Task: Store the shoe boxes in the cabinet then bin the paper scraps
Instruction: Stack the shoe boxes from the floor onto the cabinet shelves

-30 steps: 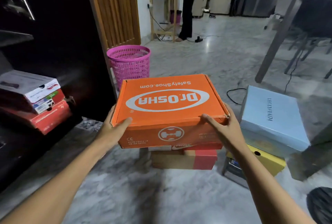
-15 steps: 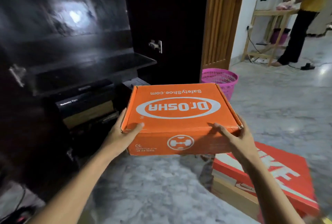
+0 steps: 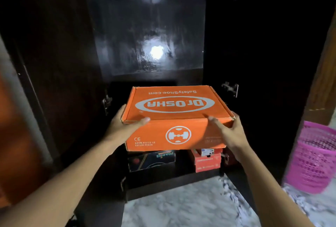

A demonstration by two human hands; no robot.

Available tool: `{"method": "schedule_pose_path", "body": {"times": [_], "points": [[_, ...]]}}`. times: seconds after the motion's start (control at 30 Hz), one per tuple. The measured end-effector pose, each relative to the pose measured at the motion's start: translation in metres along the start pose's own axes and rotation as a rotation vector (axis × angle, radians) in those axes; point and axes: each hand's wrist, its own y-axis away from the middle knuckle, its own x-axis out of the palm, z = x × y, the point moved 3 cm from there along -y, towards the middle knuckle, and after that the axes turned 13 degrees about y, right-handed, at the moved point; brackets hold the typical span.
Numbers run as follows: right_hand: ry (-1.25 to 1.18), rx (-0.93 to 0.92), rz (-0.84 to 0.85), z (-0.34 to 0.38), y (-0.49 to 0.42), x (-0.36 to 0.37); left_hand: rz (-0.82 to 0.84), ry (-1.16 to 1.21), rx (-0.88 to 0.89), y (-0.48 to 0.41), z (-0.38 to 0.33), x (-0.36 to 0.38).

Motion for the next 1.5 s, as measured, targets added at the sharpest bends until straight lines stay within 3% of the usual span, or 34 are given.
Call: {"method": "schedule_pose_path", "body": {"times": [0.23, 0.27, 0.37, 0.47, 0.53, 0.7, 0.83, 1.1, 1.23, 1.37, 1.5], "points": [[-0.103, 0.030, 0.033, -0.005, -0.056, 0.064, -0.160, -0.063, 0.058, -0.062, 0.026, -0.012], [-0.107, 0.025, 0.031, -0.005, -0.059, 0.070, -0.219, -0.142, 0.111, -0.065, 0.030, -0.010], [-0.096, -0.005, -0.020, -0.004, -0.066, 0.084, -0.392, -0.731, 0.461, -0.063, 0.034, 0.005], [0.002, -0.028, -0.122, -0.001, -0.075, 0.095, -0.263, -1.084, 0.702, -0.065, 0.043, 0.032], [0.032, -0.048, -0.148, 0.003, -0.084, 0.103, -0.207, -1.158, 0.682, -0.079, 0.051, 0.039], [0.226, -0.161, -0.143, 0.010, -0.117, 0.127, -0.261, -1.165, 0.557, -0.121, 0.052, 0.035], [0.447, -0.213, -0.033, 0.009, -0.143, 0.157, -0.257, -1.079, 0.343, -0.165, 0.058, 0.019], [0.578, -0.176, 0.186, 0.010, -0.204, 0.197, -0.222, -1.063, 0.196, -0.222, 0.061, 0.004], [0.666, -0.161, 0.323, 0.014, -0.222, 0.200, -0.113, -1.016, 0.119, -0.239, 0.057, -0.002], [0.623, -0.138, 0.284, 0.020, -0.210, 0.187, 0.017, -1.025, 0.037, -0.236, 0.054, -0.007], [0.644, -0.199, 0.194, 0.026, -0.168, 0.160, 0.016, -0.954, 0.059, -0.216, 0.044, 0.002]]}}
